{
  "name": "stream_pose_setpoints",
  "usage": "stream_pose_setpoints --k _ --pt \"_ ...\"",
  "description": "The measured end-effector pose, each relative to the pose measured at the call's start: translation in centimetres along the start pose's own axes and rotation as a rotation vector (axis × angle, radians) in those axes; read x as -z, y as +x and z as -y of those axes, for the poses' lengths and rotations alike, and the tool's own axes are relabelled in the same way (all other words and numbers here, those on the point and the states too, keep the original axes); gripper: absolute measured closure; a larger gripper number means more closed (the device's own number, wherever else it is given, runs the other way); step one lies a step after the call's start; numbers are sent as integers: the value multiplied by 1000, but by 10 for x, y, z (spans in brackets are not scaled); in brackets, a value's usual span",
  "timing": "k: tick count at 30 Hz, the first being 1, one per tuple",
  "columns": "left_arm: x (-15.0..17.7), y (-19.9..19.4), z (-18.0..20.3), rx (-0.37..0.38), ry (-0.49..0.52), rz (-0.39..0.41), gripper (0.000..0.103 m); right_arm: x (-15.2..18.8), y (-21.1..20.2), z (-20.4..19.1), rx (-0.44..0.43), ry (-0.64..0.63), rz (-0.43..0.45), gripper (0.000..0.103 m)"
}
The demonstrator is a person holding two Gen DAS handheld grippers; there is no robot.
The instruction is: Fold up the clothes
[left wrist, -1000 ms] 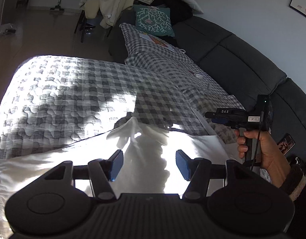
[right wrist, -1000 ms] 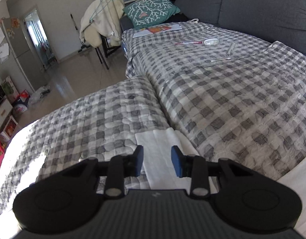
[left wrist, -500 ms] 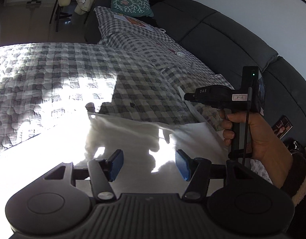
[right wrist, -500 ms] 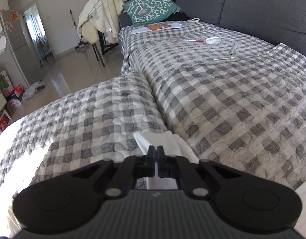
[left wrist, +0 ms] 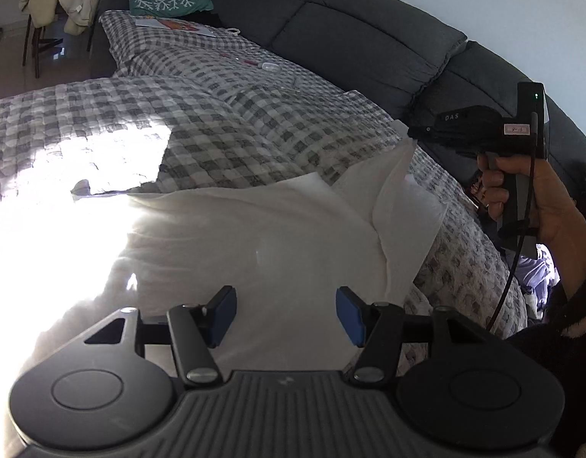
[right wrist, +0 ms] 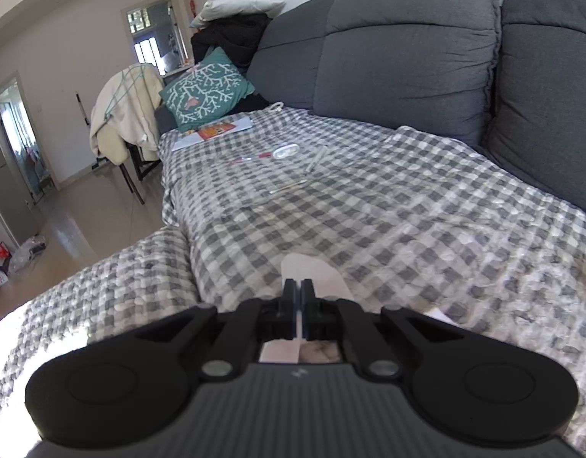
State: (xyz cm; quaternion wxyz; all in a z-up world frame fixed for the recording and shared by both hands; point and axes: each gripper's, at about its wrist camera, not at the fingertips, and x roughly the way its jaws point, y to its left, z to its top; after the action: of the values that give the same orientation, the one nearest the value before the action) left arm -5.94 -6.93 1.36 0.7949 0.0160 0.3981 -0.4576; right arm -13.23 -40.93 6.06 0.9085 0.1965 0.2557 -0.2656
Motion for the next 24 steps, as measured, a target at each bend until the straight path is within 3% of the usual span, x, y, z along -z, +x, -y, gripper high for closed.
stream_pose_setpoints --k 7,10,13,16,18,20,24 --pt "2 -3 6 51 33 -14 45 7 -24 56 112 69 -10 103" --pt "4 -4 11 61 64 -28 45 11 -18 69 138 85 -64 103" --pt "7 -3 15 53 93 -51 45 20 -2 72 297 1 -175 102" --pt "8 -3 17 48 115 -61 45 22 -4 80 430 -44 -176 91" --pt "8 -6 16 51 110 -61 45 15 -20 93 376 53 -105 84" --pt "8 -8 15 53 103 -59 45 11 -24 99 267 101 -69 82" --pt "7 -8 12 45 88 -54 44 9 1 92 123 102 -108 82"
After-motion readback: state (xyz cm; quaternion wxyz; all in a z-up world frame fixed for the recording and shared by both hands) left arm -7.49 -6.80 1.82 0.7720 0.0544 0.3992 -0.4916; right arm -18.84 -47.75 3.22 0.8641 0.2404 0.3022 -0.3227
